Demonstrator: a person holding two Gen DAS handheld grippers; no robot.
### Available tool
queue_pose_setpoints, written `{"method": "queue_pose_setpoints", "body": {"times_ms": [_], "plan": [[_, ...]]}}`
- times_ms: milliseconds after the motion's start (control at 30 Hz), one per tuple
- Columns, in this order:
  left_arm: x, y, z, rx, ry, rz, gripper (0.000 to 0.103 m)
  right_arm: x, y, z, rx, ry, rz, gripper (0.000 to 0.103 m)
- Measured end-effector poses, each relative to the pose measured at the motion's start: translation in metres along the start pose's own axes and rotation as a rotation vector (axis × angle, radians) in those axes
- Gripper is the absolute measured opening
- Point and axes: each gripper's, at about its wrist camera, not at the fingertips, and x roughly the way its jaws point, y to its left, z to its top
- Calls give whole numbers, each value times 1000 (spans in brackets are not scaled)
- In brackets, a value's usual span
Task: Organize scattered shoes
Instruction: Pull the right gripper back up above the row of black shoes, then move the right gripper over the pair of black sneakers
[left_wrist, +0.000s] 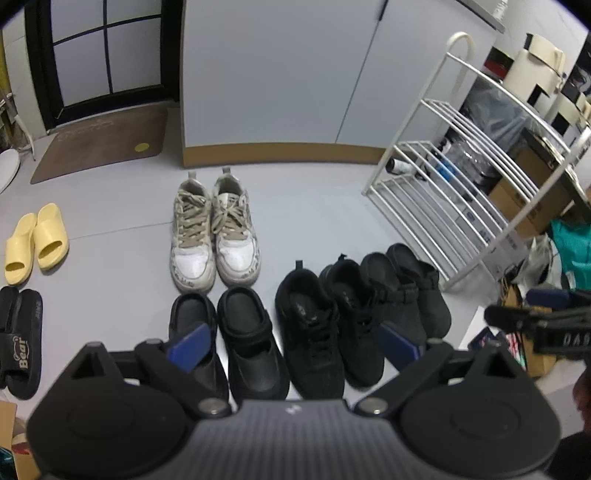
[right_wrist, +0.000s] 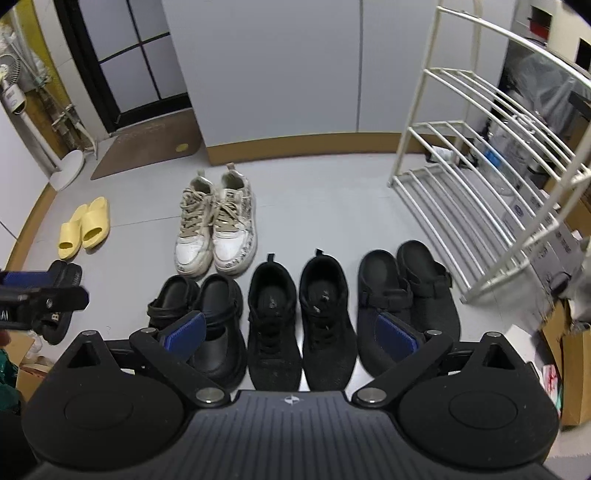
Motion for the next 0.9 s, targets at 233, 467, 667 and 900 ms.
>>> {"method": "queue_pose_setpoints", "body": {"times_ms": [233, 467, 667, 900], "plan": [[0, -7, -13, 35, 15, -20, 99, -8, -9, -4, 45, -9, 4, 101], [6, -3, -15, 30, 15, 4, 99, -10, -20, -18, 67, 4, 23, 101], [6, -8, -7, 45, 1, 13, 99, -1, -35, -19, 67, 27, -4, 100], [15, -17, 2, 37, 7, 15, 99, 1, -32, -8, 45, 79, -38, 100]]}}
